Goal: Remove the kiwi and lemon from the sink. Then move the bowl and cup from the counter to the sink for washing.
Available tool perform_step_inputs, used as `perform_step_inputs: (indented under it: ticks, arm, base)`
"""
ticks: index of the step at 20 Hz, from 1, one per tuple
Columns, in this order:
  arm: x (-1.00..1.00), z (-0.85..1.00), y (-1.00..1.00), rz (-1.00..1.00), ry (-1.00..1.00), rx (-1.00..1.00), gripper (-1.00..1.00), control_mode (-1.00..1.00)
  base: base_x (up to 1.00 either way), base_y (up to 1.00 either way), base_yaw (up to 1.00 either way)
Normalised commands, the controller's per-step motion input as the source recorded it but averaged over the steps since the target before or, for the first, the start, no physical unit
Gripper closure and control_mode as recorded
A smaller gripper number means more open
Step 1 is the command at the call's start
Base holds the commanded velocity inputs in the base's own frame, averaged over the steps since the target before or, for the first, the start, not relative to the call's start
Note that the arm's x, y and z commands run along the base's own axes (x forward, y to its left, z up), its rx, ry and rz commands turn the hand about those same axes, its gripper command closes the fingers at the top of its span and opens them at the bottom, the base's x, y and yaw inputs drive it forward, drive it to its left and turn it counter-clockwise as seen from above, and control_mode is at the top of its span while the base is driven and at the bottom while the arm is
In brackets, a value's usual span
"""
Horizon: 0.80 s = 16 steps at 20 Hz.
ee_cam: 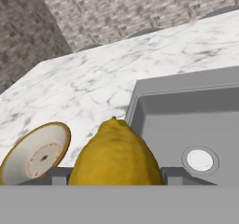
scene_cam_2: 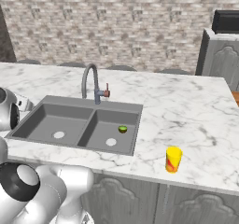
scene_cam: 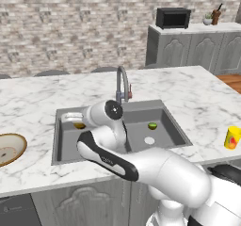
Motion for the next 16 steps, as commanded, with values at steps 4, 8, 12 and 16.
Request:
perform_step_inputs:
  ticks: [4,8,12,16]
  arm:
    - [0.15,0.00,0.26,0.00,0.04,0.03,1.00,-1.00]
    - [0.19,0.00,0.24,0.00,0.08,0.04,1.00,-1.00]
    - [0.18,0.00,0.25,0.00,0.08,0.04,1.00,-1.00]
    - [0.17,-0.01,0.26,0.00,0.08,0.02,1.00,-1.00]
  base:
    - [0.00,0.00,0.00]
    - [0.00,0.00,0.00]
    - [0.00,0.00,0.00]
    - [0.00,0.00,0.00]
